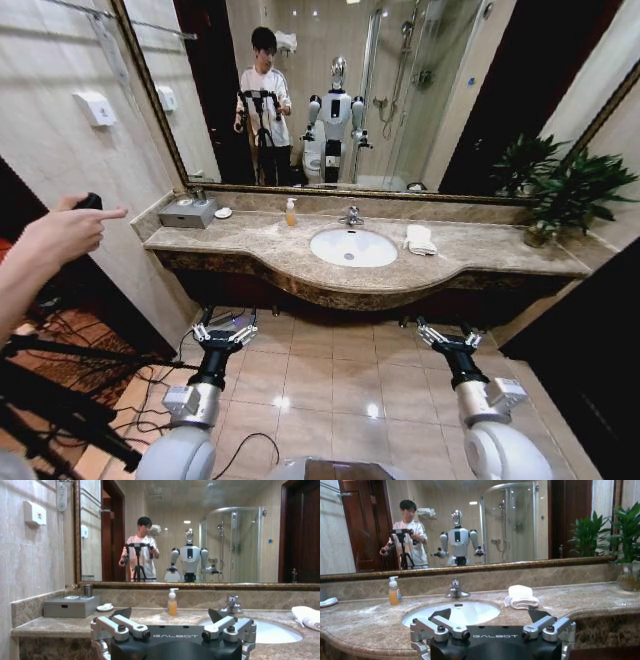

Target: Pick up the towel from the sink counter and wipe the mirror surface.

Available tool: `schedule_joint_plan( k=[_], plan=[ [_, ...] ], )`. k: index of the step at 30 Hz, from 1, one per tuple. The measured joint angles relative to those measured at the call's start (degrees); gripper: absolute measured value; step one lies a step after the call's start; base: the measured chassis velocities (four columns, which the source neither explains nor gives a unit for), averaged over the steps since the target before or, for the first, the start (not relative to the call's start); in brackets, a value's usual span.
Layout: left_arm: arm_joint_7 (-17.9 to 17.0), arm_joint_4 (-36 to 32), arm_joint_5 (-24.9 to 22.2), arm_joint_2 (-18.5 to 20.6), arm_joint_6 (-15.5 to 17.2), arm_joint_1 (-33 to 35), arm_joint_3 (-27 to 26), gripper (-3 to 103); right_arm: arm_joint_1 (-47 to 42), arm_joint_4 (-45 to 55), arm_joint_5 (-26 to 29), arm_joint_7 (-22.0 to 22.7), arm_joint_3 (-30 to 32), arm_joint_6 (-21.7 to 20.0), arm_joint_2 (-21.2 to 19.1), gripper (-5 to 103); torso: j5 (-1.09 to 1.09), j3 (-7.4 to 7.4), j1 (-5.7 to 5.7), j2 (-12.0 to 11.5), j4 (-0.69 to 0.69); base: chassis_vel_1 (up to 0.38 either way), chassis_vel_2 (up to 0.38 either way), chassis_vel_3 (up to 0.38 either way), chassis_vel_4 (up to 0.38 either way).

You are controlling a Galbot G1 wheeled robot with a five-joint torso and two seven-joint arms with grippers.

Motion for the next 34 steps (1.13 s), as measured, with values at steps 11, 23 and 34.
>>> schedule_joint_plan(
  k=[11, 23, 34],
  plan=[
    [0.0, 0.0, 0.0, 0.0, 0.0, 0.0, 0.0, 100, 0.5, -0.8, 0.2, 0.0, 0.0, 0.0, -0.4, 100, 0.00, 0.00, 0.00, 0.0, 0.00, -0.021, -0.015, 0.022, 0.013],
    [0.0, 0.0, 0.0, 0.0, 0.0, 0.0, 0.0, 100, 1.4, -2.0, 1.3, 0.2, 0.9, 1.2, -1.4, 100, 0.00, 0.00, 0.00, 0.0, 0.00, 0.000, 0.000, 0.000, 0.000],
    [0.0, 0.0, 0.0, 0.0, 0.0, 0.0, 0.0, 100, 2.3, -6.5, -0.8, -0.8, -1.6, 5.4, -1.9, 100, 0.00, 0.00, 0.00, 0.0, 0.00, 0.000, 0.000, 0.000, 0.000]
  ],
)
